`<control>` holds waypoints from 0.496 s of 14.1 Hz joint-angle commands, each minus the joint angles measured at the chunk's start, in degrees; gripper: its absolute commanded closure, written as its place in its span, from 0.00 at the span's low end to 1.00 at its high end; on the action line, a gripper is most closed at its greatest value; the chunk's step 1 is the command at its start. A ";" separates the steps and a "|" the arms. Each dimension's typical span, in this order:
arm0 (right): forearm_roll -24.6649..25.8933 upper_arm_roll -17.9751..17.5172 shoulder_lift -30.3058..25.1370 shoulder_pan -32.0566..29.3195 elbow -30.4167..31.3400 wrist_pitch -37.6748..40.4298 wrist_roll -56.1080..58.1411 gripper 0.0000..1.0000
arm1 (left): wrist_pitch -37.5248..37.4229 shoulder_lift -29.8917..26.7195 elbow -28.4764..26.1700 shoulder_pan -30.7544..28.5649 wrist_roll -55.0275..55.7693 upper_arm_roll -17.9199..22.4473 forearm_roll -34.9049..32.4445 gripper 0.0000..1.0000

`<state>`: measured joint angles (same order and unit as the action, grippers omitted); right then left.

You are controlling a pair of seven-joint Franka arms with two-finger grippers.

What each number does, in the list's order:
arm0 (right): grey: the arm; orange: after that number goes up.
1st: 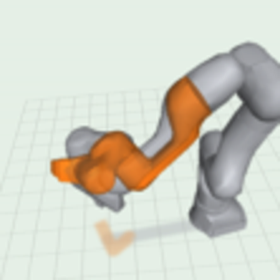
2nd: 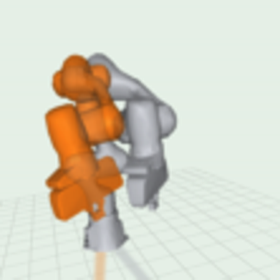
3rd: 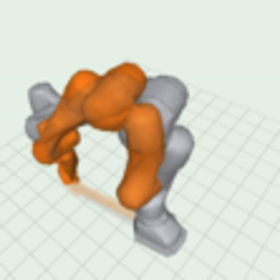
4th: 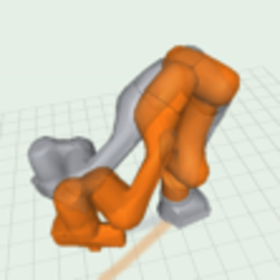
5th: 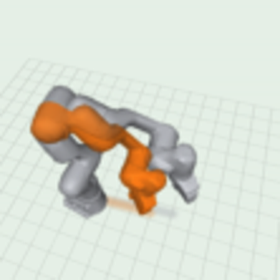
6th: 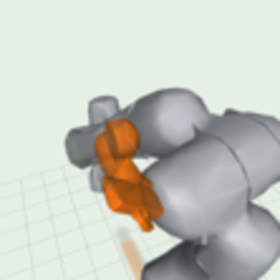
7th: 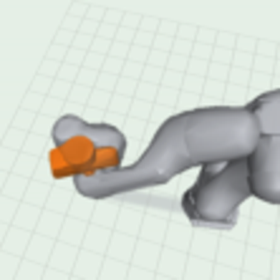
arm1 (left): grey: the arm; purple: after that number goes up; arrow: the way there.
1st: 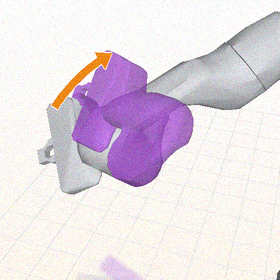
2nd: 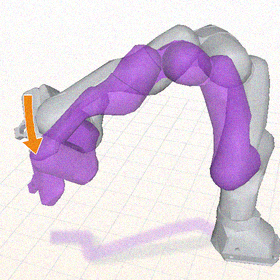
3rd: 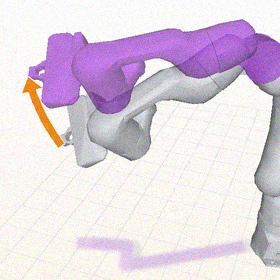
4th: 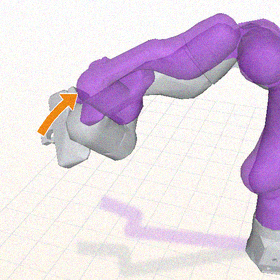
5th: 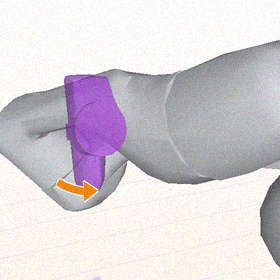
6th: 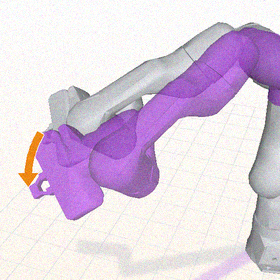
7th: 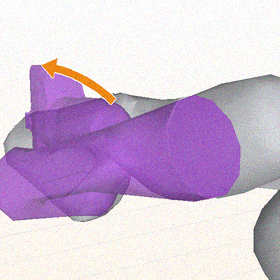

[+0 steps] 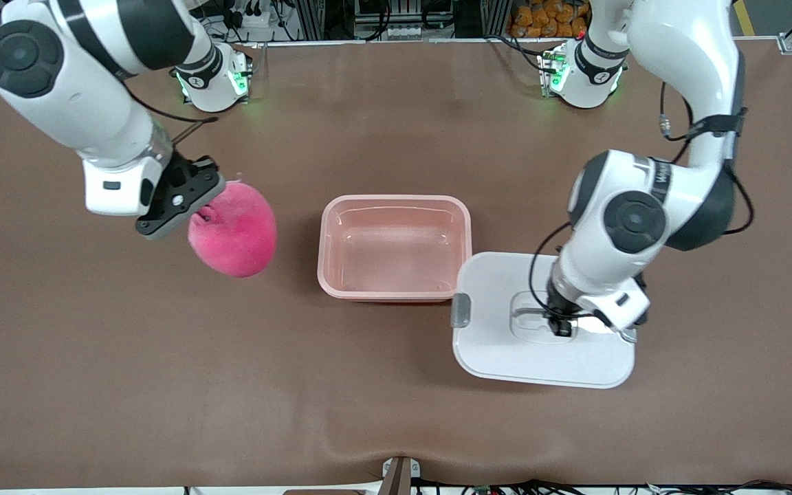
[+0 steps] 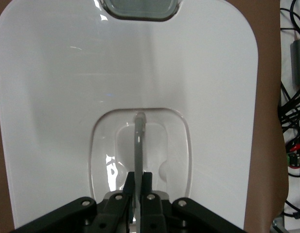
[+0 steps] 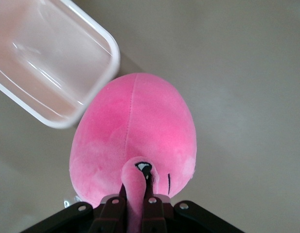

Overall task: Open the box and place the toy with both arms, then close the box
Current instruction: 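Carry the pink toy with the right gripper over the open pink box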

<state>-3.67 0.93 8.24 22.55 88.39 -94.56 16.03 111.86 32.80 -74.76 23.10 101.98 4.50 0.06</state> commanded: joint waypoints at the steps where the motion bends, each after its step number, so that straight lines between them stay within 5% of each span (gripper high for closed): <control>1: -5.80 0.47 5.81 2.32 -5.94 1.66 -10.10 1.00 | -1.39 -1.51 -0.82 -2.35 -4.15 -0.55 1.00 1.00; 7: -10.65 0.47 11.79 9.35 -13.76 1.93 -29.79 1.00 | -1.39 -3.61 -2.14 -7.10 -13.64 -0.72 3.81 1.00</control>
<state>-12.81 0.87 17.68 29.35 80.01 -94.40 -7.48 111.29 31.88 -74.81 17.24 91.40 4.33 2.54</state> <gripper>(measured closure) 0.890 0.930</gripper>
